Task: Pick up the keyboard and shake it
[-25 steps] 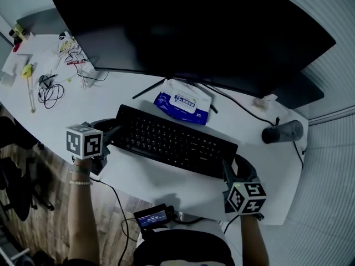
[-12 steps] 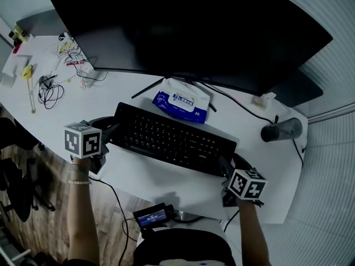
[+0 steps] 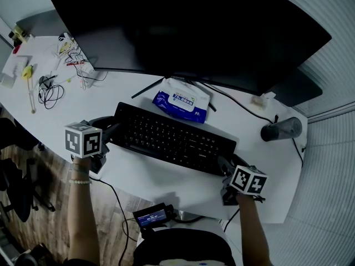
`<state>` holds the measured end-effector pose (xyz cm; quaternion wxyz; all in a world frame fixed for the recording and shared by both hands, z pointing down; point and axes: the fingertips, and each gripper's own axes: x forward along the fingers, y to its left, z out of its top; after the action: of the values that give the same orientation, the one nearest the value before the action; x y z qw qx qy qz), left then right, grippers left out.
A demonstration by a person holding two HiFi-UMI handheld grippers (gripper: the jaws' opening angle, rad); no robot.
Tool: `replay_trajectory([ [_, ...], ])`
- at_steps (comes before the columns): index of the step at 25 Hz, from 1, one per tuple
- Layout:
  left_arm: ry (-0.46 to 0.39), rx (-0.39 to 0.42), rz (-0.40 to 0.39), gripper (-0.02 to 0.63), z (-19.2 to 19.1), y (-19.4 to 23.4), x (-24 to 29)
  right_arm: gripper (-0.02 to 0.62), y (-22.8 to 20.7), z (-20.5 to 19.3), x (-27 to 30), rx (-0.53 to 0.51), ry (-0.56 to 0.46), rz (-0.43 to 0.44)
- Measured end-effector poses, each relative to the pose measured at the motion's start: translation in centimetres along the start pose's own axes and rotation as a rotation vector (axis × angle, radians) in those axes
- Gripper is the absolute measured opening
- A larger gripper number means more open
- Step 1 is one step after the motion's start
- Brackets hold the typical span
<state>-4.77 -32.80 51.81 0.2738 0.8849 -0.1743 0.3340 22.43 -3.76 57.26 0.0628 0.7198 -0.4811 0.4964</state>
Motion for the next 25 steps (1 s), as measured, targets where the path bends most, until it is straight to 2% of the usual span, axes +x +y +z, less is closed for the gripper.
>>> replay_trajectory([
  [7,-0.004,0.0,0.008,0.181,-0.1,-0.1,-0.3,0.288,0.3,-0.1,0.4,0.055,0.003,0.041],
  [13,-0.048,-0.006,0.038,0.179,0.2,-0.4,-1.2,0.281,0.3,-0.2,0.6,0.077,-0.004,0.08],
  [18,-0.142,-0.018,0.056,0.164,1.1,-1.5,-3.5,0.279,0.6,0.4,-0.1,0.06,-0.051,0.115],
  [25,-0.249,0.074,0.138,0.165,3.0,-4.6,-8.2,0.278,1.6,1.7,-1.9,0.039,-0.125,0.2],
])
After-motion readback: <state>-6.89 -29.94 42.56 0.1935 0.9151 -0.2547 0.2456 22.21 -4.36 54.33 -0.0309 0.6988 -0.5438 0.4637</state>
